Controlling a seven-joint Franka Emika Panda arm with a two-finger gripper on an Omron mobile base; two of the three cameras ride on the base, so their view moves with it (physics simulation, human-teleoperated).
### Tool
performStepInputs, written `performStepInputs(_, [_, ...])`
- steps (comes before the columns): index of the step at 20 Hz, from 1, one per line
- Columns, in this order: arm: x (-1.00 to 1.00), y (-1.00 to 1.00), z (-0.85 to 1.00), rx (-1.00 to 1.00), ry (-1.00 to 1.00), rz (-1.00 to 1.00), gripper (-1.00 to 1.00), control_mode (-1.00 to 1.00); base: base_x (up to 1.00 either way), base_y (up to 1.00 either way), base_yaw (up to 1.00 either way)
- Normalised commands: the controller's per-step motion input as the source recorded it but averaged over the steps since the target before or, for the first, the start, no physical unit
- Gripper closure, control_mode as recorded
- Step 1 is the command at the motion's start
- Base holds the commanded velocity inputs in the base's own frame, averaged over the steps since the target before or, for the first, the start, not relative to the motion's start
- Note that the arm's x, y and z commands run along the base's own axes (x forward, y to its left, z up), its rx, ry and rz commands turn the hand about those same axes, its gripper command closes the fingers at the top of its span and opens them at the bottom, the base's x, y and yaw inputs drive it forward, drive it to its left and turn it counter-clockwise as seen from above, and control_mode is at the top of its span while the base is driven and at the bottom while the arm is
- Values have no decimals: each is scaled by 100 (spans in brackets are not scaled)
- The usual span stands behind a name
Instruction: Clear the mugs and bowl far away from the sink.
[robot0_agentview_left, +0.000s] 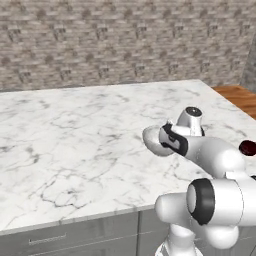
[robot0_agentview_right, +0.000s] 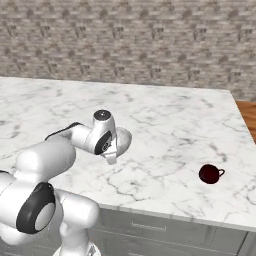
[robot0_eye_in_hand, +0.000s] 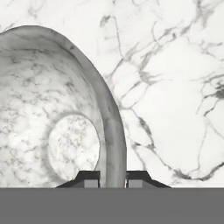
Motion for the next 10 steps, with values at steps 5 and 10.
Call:
performStepInputs(5, [13,0,-42,0,8,0,100,-100,0,0,0])
performStepInputs(10, [13,0,-43,0,8,0,100,-100,0,0,0])
